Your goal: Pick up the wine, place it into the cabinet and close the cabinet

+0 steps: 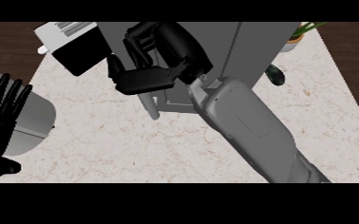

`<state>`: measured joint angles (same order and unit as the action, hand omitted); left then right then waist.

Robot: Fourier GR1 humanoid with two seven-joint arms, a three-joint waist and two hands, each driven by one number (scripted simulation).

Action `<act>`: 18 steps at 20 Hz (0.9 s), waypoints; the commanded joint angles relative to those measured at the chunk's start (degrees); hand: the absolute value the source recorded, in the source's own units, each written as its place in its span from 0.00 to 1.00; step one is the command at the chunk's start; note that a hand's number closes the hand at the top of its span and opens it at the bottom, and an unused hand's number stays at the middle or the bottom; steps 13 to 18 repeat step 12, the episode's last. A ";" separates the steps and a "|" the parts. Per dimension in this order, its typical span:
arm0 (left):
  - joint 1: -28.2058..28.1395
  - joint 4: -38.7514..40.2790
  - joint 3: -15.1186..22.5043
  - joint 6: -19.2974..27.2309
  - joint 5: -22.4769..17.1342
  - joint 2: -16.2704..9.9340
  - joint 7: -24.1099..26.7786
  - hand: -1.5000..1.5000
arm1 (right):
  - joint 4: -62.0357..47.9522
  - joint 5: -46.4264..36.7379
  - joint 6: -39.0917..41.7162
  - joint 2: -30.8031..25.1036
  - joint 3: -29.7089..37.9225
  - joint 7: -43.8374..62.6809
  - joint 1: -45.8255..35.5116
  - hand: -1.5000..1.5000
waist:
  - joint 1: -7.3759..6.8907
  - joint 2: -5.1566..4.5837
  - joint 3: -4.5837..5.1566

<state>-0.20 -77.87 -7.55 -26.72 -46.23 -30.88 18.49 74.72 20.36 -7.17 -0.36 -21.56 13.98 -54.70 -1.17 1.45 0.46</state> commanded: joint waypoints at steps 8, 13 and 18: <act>3.03 1.37 -1.08 -0.67 -0.91 -0.66 -1.46 0.00 | -12.13 -2.32 3.18 -5.16 6.44 -7.11 -1.17 1.00 | 0.25 -2.19 -0.40; 2.26 -0.20 -0.12 -0.94 -0.62 -0.55 -2.37 0.00 | -13.45 -3.26 3.33 -4.55 5.66 -8.32 -0.58 1.00 | -0.09 -2.06 -0.42; 2.26 -0.20 -0.12 -0.94 -0.62 -0.55 -2.37 0.00 | -13.45 -3.26 3.33 -4.55 5.66 -8.32 -0.58 1.00 | -0.09 -2.06 -0.42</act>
